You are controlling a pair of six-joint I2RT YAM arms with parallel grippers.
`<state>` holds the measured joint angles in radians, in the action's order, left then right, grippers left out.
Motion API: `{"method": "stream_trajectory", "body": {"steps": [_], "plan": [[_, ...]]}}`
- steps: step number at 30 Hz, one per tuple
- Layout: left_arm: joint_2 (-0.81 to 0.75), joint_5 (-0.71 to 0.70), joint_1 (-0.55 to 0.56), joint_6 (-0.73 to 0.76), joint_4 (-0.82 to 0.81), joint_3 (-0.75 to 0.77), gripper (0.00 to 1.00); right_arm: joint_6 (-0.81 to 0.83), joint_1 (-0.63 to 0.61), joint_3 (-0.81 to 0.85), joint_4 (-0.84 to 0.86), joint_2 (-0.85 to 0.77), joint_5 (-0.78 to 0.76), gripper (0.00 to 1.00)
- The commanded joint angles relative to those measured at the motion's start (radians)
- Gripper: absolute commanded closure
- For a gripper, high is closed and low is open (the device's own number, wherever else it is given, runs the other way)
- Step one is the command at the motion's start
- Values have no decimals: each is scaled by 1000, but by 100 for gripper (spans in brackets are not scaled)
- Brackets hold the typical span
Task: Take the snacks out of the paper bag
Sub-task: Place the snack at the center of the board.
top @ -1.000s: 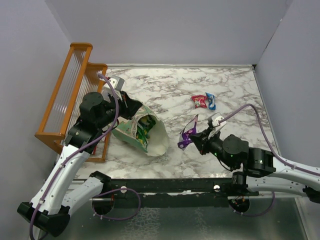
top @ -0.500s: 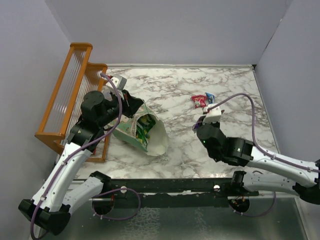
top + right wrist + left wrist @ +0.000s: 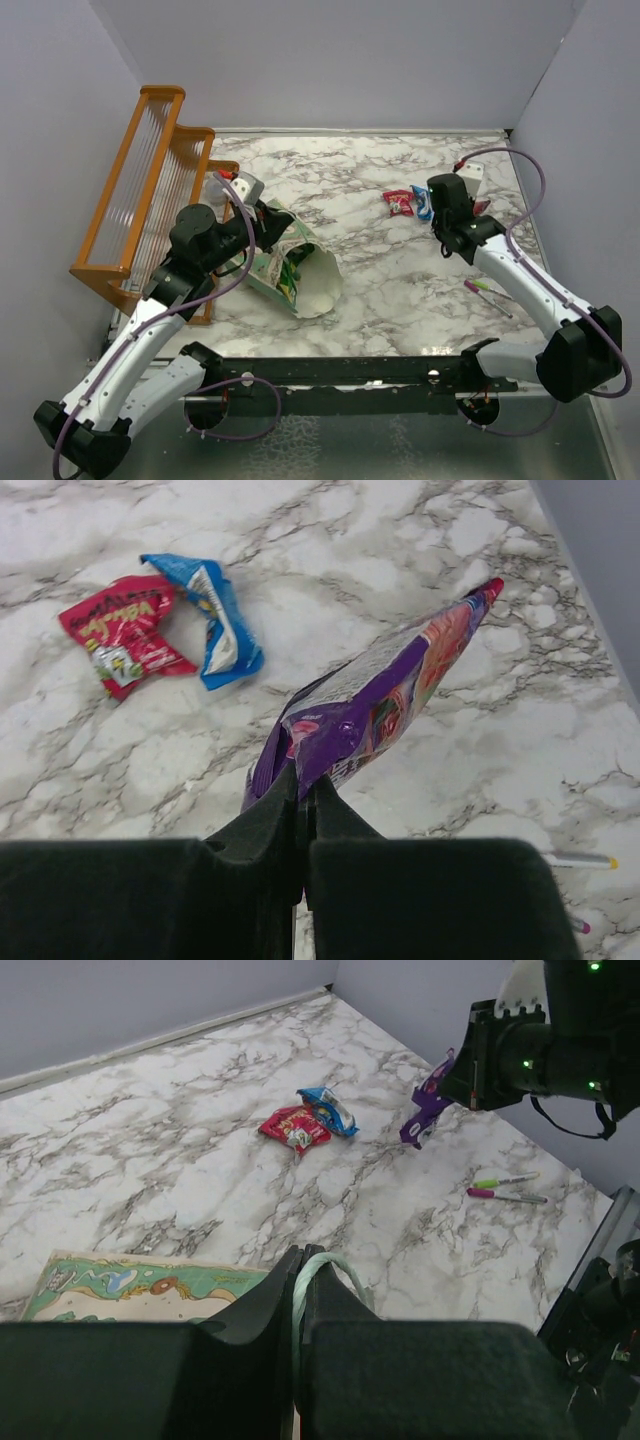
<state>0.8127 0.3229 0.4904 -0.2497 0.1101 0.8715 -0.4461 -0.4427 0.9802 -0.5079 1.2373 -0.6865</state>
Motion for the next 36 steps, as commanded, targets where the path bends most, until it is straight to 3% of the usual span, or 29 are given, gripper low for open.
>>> {"method": "stream_trajectory", "body": {"steps": [1, 4, 8, 17, 22, 28, 31, 33, 36], "plan": [[-50, -64, 40, 65, -74, -17, 100, -14, 104, 50, 43, 47, 21, 99], [-81, -78, 59, 96, -67, -36, 100, -21, 180, 64, 17, 101, 28, 98], [-107, -102, 74, 122, -56, -47, 100, 80, 205, 65, 105, 186, 19, 94], [-121, -155, 110, 146, -26, -63, 100, 255, 205, 327, 65, 590, -34, 93], [-130, -157, 112, 149, -22, -70, 100, 305, 205, 374, 160, 638, 109, 83], [-119, -159, 113, 149, -20, -73, 100, 376, 205, 451, 198, 684, 73, 77], [-117, -155, 113, 146, -22, -80, 100, 321, 205, 467, 152, 639, 147, 60], [-114, -149, 113, 143, -24, -80, 100, 296, 205, 441, 139, 580, 229, 39], [-115, -141, 102, 140, -28, -81, 100, 240, 205, 394, 76, 474, 309, 31]]}}
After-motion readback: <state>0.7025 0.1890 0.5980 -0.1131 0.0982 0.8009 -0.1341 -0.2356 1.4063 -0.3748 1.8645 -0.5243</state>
